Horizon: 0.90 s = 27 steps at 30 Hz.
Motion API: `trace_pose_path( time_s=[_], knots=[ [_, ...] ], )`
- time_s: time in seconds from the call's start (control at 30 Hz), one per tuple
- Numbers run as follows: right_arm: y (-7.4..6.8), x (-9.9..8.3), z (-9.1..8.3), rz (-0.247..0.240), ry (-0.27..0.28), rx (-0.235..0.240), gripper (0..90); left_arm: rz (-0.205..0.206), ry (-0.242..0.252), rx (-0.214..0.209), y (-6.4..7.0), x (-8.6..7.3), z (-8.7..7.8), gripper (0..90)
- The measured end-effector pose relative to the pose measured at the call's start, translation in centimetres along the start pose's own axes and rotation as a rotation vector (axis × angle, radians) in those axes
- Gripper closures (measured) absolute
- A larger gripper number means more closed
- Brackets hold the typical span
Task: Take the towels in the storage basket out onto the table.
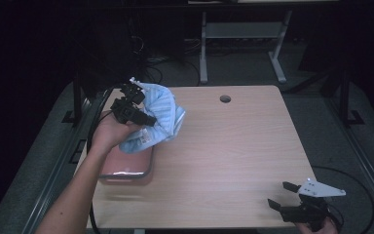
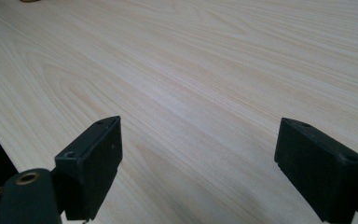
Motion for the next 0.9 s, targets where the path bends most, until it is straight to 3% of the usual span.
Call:
trace_pose_path(
  time_s=[0.9],
  knots=[
    [0.0, 0.1, -0.1, 0.001, 0.008, 0.006, 14.4, 0.091, -0.035, -0.049, 4.0, 2.9, 2.9, 64.1]
  ],
)
Point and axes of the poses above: each handheld gripper's, and its own axes: z roughly forward along the jaws, x roughly out of its top, y roughly to its right, the point moved 7 cm from there along z, roughly forward along the jaws
